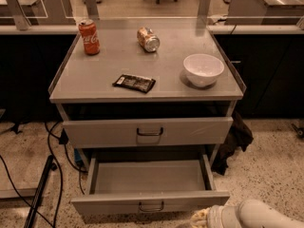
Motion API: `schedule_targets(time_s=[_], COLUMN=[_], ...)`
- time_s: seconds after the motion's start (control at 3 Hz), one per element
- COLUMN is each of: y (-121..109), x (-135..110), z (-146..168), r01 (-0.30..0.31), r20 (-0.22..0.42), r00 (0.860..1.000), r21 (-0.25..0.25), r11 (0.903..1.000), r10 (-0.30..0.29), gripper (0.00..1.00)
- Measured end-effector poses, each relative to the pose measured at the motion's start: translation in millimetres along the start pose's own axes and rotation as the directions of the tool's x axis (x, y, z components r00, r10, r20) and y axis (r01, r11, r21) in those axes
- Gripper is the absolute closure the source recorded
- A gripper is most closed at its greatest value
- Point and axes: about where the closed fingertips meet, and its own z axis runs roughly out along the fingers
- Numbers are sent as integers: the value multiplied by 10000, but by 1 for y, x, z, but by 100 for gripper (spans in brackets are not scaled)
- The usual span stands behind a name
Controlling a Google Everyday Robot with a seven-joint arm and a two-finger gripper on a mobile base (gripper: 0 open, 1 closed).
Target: Close middle drawer
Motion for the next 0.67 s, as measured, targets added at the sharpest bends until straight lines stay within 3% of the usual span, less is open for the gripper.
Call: schedule_targets(time_s=[0.33,0.67], y=[-14,-14], x=[-4,-4], z=[9,9], r01=[715,717], r20=[305,306], r00=[9968,9968], r21=[789,791], r11=[9943,9943], r10=[-741,-743], gripper=[100,100])
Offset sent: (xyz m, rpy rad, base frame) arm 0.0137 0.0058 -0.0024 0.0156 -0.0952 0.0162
